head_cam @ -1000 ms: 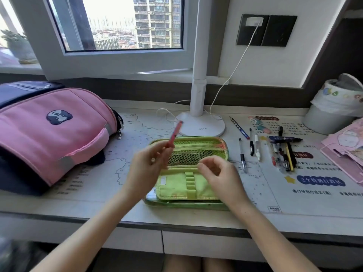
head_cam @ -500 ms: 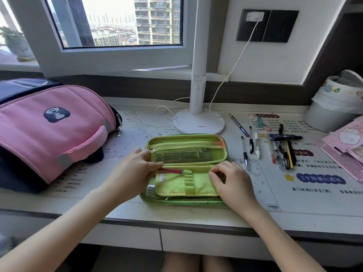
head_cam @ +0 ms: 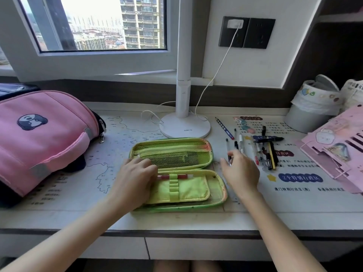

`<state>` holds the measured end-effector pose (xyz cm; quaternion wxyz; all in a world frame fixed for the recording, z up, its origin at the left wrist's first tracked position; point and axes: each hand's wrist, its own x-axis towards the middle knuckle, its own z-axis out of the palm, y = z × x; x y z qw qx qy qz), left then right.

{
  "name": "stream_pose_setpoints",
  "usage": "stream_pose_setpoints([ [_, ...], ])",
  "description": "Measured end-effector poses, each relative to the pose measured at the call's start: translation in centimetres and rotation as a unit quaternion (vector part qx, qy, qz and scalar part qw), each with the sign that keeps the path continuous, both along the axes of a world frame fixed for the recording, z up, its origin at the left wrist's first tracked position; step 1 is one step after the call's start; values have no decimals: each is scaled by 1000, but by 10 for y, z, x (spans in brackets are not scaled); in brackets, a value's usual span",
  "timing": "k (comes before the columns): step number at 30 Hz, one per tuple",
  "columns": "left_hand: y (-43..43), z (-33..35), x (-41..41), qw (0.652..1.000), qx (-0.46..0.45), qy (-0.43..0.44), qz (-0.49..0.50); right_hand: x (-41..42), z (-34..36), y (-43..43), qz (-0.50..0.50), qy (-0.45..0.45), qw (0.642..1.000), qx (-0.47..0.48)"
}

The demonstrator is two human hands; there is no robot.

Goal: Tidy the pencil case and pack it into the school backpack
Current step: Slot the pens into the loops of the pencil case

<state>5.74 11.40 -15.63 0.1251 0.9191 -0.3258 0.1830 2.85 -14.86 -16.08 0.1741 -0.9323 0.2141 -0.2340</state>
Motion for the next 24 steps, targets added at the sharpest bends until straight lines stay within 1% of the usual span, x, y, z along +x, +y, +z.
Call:
stream_pose_setpoints([
  [1, 0, 1, 1, 1000, 13, 1, 16, 6, 0, -6, -12, 68, 998, -10],
  [2, 0, 3, 1, 1000, 15, 12, 24, 12, 1, -11, -20, 116, 993, -18],
  [3, 0, 5, 2, 999, 9, 26, 27, 17, 1, -15, -21, 140, 990, -24],
  [5, 2, 10, 2, 998, -7, 41, 39, 23, 3, -20, -25, 152, 988, -13],
  [6, 3, 14, 1, 998, -15, 46, 50, 24, 4, -23, -22, 145, 989, 7],
  [8, 7, 20, 2, 995, -36, 64, 73, 17, 12, -23, 6, 94, 994, 61],
  [9, 9, 24, 2, 992, -60, 71, 83, 10, 20, -18, 35, 48, 993, 105],
  [10, 11, 28, 1, 988, -99, 82, 91, -1, 28, -9, 76, 0, 982, 172],
  [11, 13, 34, 0, 979, -152, 103, 94, -13, 37, 5, 123, -29, 955, 267],
  [12, 14, 41, -3, 963, -213, 141, 85, -27, 46, 22, 174, -36, 911, 373],
  [13, 12, 50, -7, 938, -277, 201, 58, -39, 52, 37, 219, -33, 863, 453],
  [14, 9, 60, -15, 906, -324, 271, 21, -48, 55, 52, 255, -24, 832, 492],
  [15, 4, 67, -22, 873, -354, 334, -18, -55, 55, 66, 282, -16, 817, 502],
  [16, -2, 71, -29, 849, -369, 374, -51, -59, 54, 80, 302, -13, 808, 505],
  [17, -9, 73, -35, 834, -383, 390, -72, -62, 52, 91, 317, -14, 800, 509],
  [18, -14, 72, -40, 828, -395, 388, -86, -62, 49, 99, 326, -18, 793, 514],
  [20, -20, 69, -44, 806, -442, 381, -95, -59, 44, 107, 339, -24, 791, 509],
  [21, -19, 68, -43, 796, -467, 373, -92, -57, 42, 105, 340, -25, 802, 491],
  [22, -14, 66, -40, 802, -476, 350, -86, -54, 38, 100, 332, -29, 825, 457],
  [23, -6, 64, -36, 836, -457, 295, -72, -51, 33, 91, 314, -35, 857, 407],
  [24, 5, 60, -30, 894, -395, 208, -51, -48, 28, 81, 287, -45, 891, 348],
])
